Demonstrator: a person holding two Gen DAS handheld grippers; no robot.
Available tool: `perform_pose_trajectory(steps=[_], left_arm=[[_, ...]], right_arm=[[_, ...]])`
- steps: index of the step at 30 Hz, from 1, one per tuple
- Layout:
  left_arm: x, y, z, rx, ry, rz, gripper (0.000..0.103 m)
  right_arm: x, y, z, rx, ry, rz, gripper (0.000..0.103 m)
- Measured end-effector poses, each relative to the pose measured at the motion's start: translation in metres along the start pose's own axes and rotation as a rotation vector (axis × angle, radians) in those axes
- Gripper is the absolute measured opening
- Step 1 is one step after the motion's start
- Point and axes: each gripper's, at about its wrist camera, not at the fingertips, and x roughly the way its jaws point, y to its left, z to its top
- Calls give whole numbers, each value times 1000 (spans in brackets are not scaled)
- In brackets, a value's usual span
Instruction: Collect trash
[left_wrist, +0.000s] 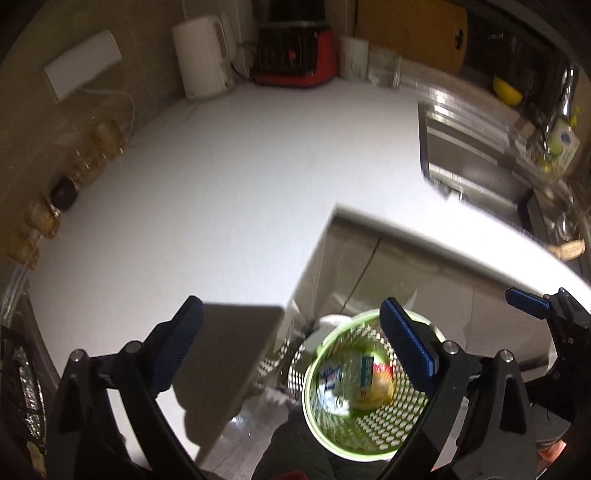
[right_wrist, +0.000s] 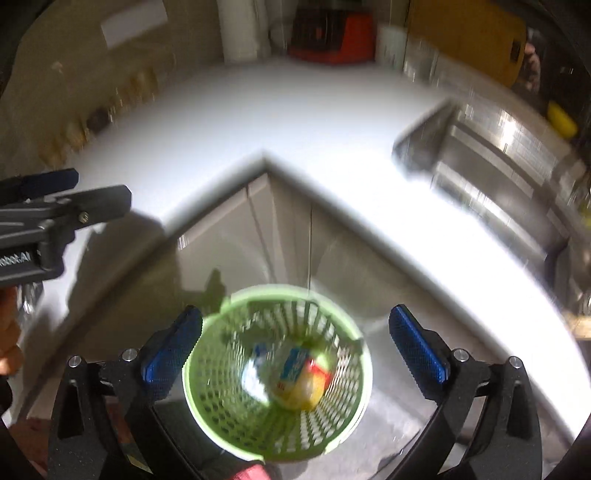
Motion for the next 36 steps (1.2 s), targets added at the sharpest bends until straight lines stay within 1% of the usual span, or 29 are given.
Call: perform_pose_trajectory(steps=[5,8,11,16,21,24,26,30,36], left_arm=[[-43,10,36,-22,-118,25,95],[-63,18,52,-44,-169,35,95],[-85,26,65,-66,-222,58,95],[-100,32,73,-84,-247,78,95],[-108,37,70,-108,-252,87,95],[-120,43,76,-129,-281,89,95],[-131,46,82,-138,-312,102,95],[-161,55,100,-158,-399,129,95],[-204,67,123,-199,-512,122,95]], right_arm=[[-44,2,44,0,-136,-4,101],[-66,1,65,4,-207,9,100],[-85,2,81,5,-259,9,101],[-103,6,95,-1,-323,18,101],[-110,10,103,-16,-335,21,101],[-120,12,110,-13,-361,25,101],[-130,14,117,-16,-384,20,101],[-161,18,137,-36,-465,-4,101],[-201,31,161,-68,-571,-24,101]])
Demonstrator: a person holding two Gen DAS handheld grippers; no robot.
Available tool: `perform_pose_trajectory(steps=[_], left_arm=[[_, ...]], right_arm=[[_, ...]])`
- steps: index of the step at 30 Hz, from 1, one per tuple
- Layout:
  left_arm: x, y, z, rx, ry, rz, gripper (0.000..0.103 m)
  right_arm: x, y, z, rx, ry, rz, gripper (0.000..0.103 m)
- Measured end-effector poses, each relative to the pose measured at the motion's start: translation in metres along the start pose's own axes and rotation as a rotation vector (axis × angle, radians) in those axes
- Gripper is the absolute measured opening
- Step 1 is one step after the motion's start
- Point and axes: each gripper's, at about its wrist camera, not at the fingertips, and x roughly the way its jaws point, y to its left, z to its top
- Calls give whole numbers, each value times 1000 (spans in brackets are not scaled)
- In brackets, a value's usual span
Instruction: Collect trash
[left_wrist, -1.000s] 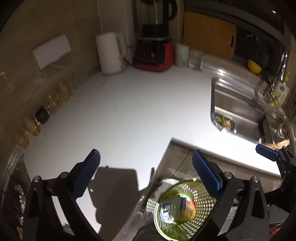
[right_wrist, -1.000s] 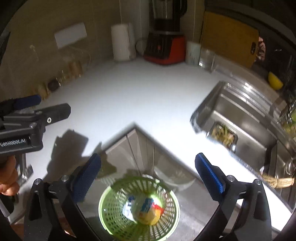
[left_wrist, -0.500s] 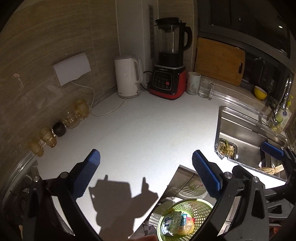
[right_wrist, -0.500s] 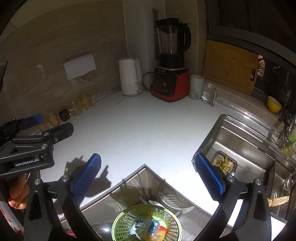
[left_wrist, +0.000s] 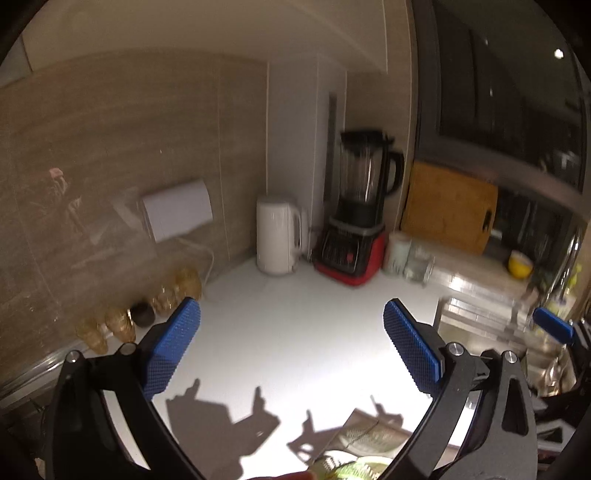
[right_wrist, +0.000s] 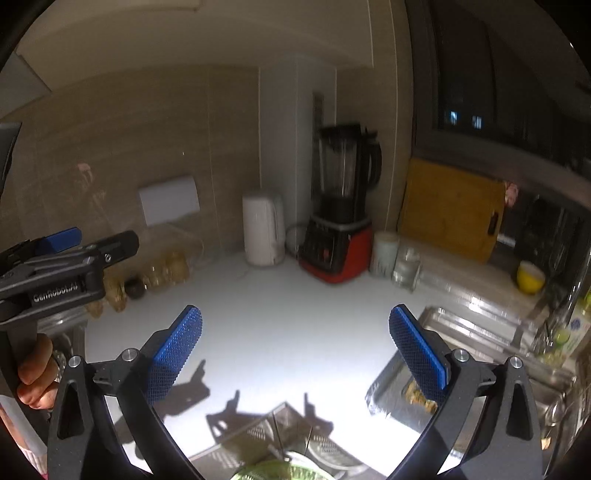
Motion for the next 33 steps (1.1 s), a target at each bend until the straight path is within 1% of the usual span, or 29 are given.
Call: perform_pose_trajectory(steps=[3,5,8,11,16,23,33], left_arm=[[-8,3,12,-20,-37,16,95],[-11,4,14,-31,-47,16,95],[-13,4,12,-27,-49,13,95],[-14,3,10,-9,-55,34,95],[-13,7,8,-20,-43,15,95],[-12,1,6,5,-43,6,95],[-11,-3,5,10,-30,-4,95]], right_arm=[[-8,6,11,-2,-36,-12,101],[-11,10,14,1,-51,-6,101],[-13,12,13,10,-50,13,101],[-12,16,13,6,-48,-2,101],[-8,17,13,15,-38,-8,101],[-11,19,12,8,-39,-28,101],[-14,16,11,19,-36,-46,101]])
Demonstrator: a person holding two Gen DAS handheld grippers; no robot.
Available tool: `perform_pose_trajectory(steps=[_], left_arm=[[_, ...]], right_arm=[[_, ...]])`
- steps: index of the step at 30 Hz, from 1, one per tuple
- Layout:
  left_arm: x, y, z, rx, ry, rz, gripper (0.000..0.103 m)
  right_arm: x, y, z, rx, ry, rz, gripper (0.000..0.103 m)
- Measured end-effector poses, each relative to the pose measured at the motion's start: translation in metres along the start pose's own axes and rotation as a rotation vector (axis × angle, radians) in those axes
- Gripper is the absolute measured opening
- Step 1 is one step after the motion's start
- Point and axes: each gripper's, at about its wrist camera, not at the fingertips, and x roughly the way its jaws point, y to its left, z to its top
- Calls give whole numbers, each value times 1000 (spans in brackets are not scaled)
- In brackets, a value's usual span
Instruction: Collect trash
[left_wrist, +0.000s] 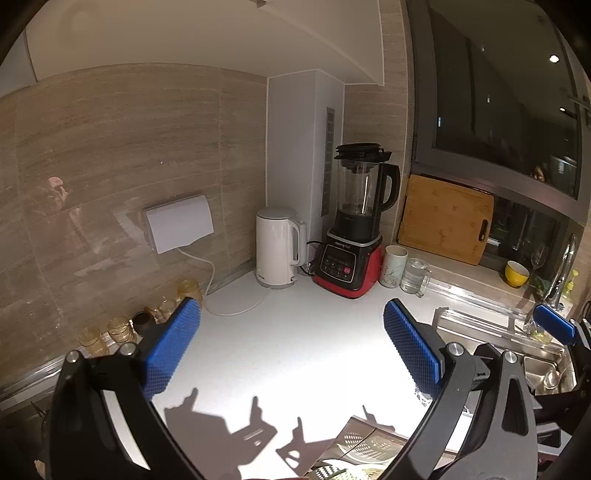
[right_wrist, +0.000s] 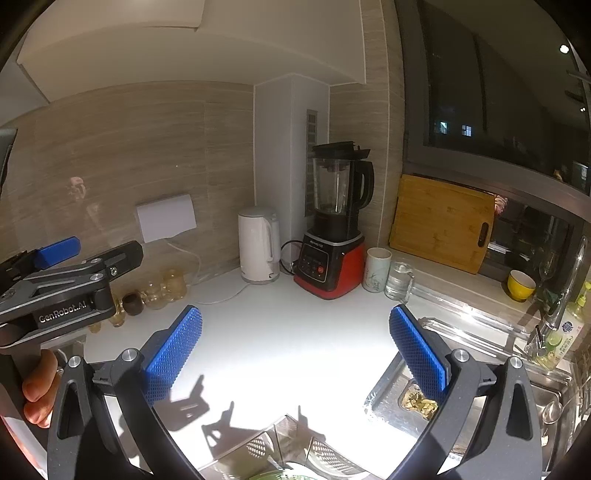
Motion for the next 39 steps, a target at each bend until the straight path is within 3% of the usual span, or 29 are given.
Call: perform_pose_trajectory(steps=[39], left_arm=[[-3,-6,-5,5,12,-16,95]], right_arm=[[-5,-6,-10,22,18,-14,101]])
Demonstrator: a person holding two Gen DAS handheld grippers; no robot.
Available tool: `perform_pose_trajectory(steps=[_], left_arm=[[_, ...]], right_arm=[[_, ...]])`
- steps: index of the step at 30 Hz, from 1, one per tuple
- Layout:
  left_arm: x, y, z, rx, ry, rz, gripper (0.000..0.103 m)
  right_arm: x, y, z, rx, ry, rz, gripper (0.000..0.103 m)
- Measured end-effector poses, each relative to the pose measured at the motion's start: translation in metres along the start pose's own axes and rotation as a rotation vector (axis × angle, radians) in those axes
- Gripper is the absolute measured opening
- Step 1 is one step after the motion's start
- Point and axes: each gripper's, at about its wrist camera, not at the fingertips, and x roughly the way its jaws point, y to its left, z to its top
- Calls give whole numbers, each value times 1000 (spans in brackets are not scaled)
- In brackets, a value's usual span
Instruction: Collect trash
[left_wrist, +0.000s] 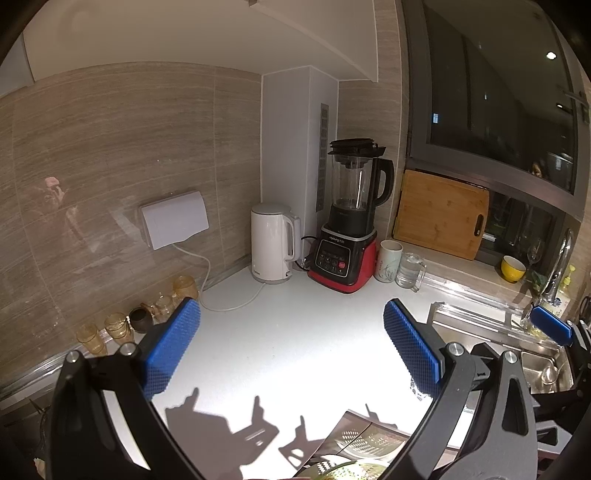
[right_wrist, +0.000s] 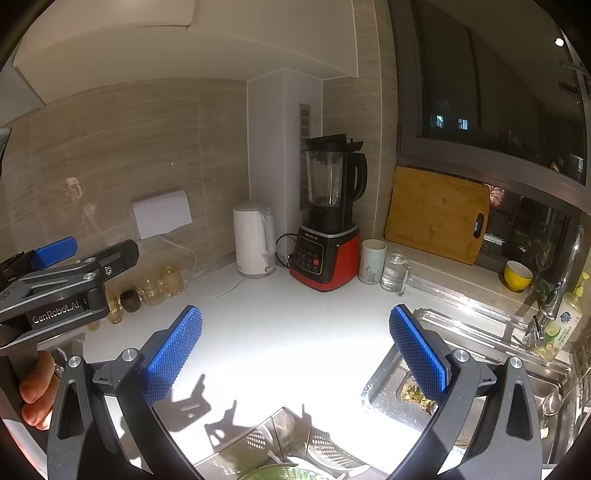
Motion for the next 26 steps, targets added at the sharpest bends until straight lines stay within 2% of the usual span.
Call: perform_pose_trajectory(steps=[26], left_arm=[[9,9,-4,-16,22,-15,95]], right_arm=[[4,-5,-2,5,18,8,101]])
